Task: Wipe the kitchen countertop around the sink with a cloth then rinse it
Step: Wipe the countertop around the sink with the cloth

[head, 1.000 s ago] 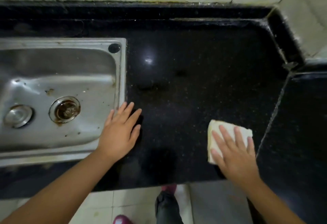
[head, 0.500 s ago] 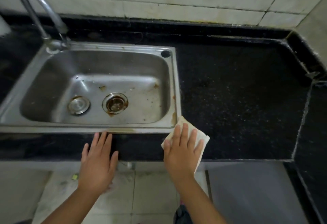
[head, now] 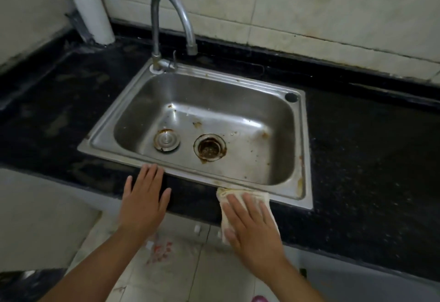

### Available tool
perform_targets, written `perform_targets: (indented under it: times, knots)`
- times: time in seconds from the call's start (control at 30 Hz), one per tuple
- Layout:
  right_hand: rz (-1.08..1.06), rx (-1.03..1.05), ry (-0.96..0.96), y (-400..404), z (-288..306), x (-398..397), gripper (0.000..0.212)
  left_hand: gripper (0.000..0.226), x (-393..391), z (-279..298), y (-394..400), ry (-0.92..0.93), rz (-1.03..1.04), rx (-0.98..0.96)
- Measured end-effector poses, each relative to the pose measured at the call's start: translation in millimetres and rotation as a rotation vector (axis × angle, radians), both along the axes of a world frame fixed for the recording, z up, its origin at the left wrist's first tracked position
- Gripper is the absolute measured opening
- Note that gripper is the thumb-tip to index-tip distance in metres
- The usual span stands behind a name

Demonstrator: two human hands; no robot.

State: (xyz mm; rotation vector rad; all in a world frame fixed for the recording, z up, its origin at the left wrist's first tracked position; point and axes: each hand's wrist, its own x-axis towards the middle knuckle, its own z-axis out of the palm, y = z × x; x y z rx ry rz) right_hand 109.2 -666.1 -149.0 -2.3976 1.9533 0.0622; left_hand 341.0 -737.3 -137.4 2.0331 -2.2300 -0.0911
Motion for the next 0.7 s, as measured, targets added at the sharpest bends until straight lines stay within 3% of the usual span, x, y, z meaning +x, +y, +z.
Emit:
perform_targets:
  times: [0.17,0.3,0.47,0.57,0.7]
  knots:
    - [0.010,-0.102,0.070,30.2,2.1,-80.9,0.050,0.064,12.6,-2.3,-0.8,0.071,-0.030,0.004]
    - [0.069,-0.121,0.100,32.7,5.3,-96.3,0.053,0.065,13.2,-4.4,-1.9,0.116,-0.037,0.027]
    - [0.267,-0.146,0.091,4.2,5.0,-61.6,0.054,0.056,18.6,-7.1,-3.7,0.106,-0.039,0.014]
    - [0.412,-0.118,0.090,-29.5,7.5,-21.7,0.052,0.062,25.6,-4.9,-3.7,0.113,-0.057,0.019]
    - [0.507,-0.074,0.073,-67.2,11.2,37.2,0.054,0.054,43.0,-9.4,10.0,0.139,0.101,0.009]
